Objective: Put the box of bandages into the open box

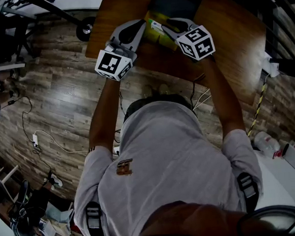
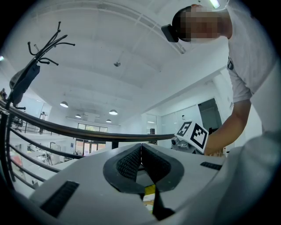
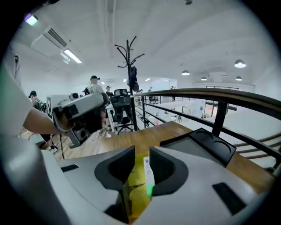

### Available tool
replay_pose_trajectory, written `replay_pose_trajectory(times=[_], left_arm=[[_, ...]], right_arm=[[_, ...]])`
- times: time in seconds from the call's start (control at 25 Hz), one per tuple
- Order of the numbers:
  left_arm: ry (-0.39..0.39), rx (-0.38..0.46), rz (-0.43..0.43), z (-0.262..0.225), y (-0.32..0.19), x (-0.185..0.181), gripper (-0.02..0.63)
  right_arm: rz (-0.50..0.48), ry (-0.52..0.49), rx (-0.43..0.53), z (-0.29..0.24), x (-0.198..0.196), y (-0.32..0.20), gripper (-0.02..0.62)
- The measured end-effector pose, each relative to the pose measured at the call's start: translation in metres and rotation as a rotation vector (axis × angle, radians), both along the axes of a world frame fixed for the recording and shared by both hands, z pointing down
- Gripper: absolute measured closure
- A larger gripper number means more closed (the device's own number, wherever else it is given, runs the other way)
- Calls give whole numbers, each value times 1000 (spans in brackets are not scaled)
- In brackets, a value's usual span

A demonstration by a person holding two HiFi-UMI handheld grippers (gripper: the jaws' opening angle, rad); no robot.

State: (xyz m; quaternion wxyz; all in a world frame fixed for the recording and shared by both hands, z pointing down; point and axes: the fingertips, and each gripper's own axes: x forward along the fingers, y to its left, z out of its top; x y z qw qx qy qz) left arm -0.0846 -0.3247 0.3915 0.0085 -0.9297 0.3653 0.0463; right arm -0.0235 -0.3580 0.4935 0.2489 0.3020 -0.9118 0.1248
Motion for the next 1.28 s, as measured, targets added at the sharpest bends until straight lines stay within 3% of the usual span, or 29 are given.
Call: replay_pose_trajectory(times=[0.48, 0.88, 1.28], left_arm=[[15, 11, -15, -17, 18, 12, 586], [43, 41, -24, -34, 30, 14, 586], [63, 62, -36, -46, 50, 24, 586]], right_arm=[[-98, -317, 299, -105, -12, 43, 546], [-122, -499, 398, -146, -8, 73, 558], [-110, -559, 427, -159, 7, 95, 563]])
